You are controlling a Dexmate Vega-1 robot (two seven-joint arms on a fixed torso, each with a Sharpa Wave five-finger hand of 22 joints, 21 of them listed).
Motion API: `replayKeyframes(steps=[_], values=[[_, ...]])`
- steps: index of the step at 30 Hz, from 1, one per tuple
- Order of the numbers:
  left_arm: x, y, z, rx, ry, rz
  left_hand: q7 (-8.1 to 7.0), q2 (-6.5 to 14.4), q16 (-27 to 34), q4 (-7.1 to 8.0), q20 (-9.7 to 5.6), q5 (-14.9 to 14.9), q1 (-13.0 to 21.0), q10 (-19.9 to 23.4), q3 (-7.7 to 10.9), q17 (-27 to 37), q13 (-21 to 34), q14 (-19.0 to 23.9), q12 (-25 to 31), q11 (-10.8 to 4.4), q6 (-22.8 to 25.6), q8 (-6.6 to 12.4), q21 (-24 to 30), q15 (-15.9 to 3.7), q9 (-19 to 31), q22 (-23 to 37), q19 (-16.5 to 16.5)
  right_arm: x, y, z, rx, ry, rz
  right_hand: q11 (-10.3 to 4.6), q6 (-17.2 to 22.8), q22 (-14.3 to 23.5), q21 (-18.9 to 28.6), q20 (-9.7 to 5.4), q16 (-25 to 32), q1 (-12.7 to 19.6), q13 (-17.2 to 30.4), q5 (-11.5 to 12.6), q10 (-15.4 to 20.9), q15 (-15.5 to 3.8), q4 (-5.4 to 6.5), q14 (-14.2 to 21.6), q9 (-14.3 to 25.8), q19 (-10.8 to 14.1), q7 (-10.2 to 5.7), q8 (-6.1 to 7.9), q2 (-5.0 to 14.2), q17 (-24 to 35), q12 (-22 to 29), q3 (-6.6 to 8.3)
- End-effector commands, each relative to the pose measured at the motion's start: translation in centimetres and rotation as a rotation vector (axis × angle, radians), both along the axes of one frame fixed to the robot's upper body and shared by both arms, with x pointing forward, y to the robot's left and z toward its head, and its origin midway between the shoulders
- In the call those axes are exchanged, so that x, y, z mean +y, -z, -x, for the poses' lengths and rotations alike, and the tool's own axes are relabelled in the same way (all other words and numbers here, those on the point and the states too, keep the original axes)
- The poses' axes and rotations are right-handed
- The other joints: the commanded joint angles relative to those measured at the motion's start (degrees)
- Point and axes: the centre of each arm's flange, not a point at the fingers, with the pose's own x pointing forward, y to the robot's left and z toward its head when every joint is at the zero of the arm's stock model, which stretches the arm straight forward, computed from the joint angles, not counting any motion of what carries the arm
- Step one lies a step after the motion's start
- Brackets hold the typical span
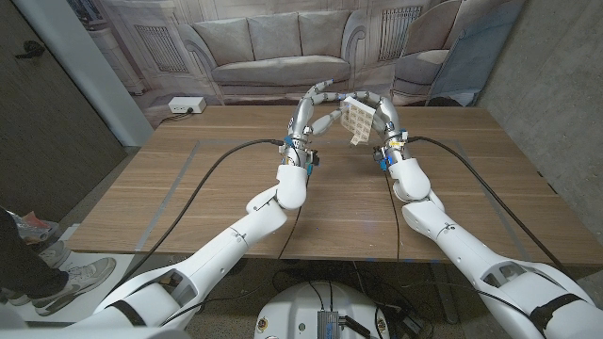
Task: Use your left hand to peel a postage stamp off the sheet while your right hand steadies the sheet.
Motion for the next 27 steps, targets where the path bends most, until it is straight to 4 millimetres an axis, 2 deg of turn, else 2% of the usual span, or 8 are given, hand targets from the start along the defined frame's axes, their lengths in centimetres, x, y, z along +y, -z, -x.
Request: replayKeyframes(steps=[1,8,13,14,20,21,22,27], values=[[-0.06,-0.05,-0.27,-0.002,0.021,0.015,-0.04,1.0,0.6,-0.09,0.00,0.5,0.8,1.2,0.24,0.2,0.4,1.4,0.7,-0.05,3.2,1.42,0.5,-3.06,0.0,0.1,0.8,0.14,-0.04,-0.19,0.000,-0.007,-0.003,-0.11,4.1,0.1,0.3,-5.53,0.0,0.0,0.1,0.3,0.5,-9.83,-0.23,0.6,15.2,-0.1,2.80,1.25,0.49,0.0,0.2,-0.02],[0.03,-0.02,-0.31,-0.004,0.017,0.036,0.13,1.6,0.7,-0.09,0.10,0.4,1.2,1.7,0.48,0.3,0.4,1.7,0.9,-0.04,4.6,1.96,0.7,-3.34,-0.1,0.1,0.9,0.16,-0.04,-0.12,-0.009,-0.009,0.000,-0.12,4.0,0.1,0.3,-5.59,-0.1,-0.1,0.1,0.3,0.5,-9.81,-0.22,0.6,15.2,-0.2,2.76,1.20,0.50,0.0,0.2,-0.02],[0.06,0.09,-0.33,-0.018,0.008,0.080,3.78,3.0,1.1,-0.17,0.05,0.1,2.1,3.2,1.25,0.5,0.6,2.5,1.5,-0.06,7.4,2.64,1.1,-3.95,-0.8,0.2,1.0,0.14,-0.09,0.02,-0.013,-0.005,-0.001,-0.13,4.1,0.1,0.4,-5.59,-0.1,-0.1,0.1,0.3,0.5,-9.81,-0.28,0.6,15.2,-0.3,2.88,1.15,0.47,0.0,0.2,0.00],[0.08,0.06,-0.36,-0.024,0.006,0.078,4.90,3.7,1.2,-0.12,-0.10,0.0,2.5,4.2,1.66,0.6,0.6,2.7,1.9,-0.06,8.7,2.87,1.3,-4.01,-1.1,0.2,1.1,0.16,-0.05,0.01,-0.014,-0.013,-0.004,-0.12,4.1,0.1,0.4,-5.56,-0.1,-0.1,0.1,0.3,0.6,-9.81,-0.28,0.6,15.2,-0.2,2.82,1.15,0.46,0.0,0.2,-0.01],[-0.11,0.14,-0.35,-0.030,0.017,0.046,6.69,4.8,1.4,-0.15,-0.51,-0.4,3.0,5.6,2.33,0.7,0.8,3.6,2.5,-0.07,9.1,2.82,1.7,-5.18,-1.0,0.2,1.3,0.16,-0.04,0.01,-0.012,-0.013,-0.009,-0.12,4.0,0.1,0.4,-5.61,-0.1,-0.1,0.2,0.3,0.6,-9.81,-0.31,0.6,15.2,-0.2,2.75,1.15,0.44,0.0,0.3,-0.01],[-0.16,0.35,-0.35,-0.039,0.018,0.068,6.74,4.8,1.4,-0.17,-0.62,-0.4,3.1,5.7,2.39,0.7,0.8,3.5,2.5,-0.08,8.9,2.81,1.7,-5.23,-0.8,0.2,1.2,0.11,-0.06,0.09,-0.015,-0.001,-0.003,-0.12,4.0,0.1,0.4,-5.66,-0.1,-0.1,0.2,0.3,0.6,-9.82,-0.31,0.6,15.2,-0.3,2.82,1.13,0.44,0.0,0.3,-0.01],[-0.13,0.09,-0.19,-0.033,0.005,0.031,7.83,5.0,1.3,-0.20,-0.54,-0.5,3.2,5.7,2.52,0.8,0.8,3.5,2.5,-0.07,8.7,2.86,1.8,-5.17,-0.5,0.2,1.1,0.09,-0.08,0.07,-0.015,-0.001,-0.006,-0.12,4.0,0.1,0.5,-5.63,-0.1,-0.1,0.2,0.3,0.6,-9.82,-0.31,0.6,15.2,-0.3,2.79,1.11,0.43,0.0,0.3,-0.01],[-0.28,0.13,0.03,-0.049,-0.015,0.012,9.33,6.7,0.7,-0.21,-1.07,-0.4,4.1,4.2,3.51,1.0,1.1,2.3,2.1,-0.03,6.8,3.33,1.9,-4.79,1.4,0.3,0.2,-0.01,-0.13,0.10,-0.020,-0.007,-0.008,-0.13,4.1,0.1,0.5,-5.67,0.0,-0.1,0.1,0.3,0.5,-9.80,-0.34,0.6,15.1,-0.3,2.76,1.07,0.45,0.0,0.2,0.01]])
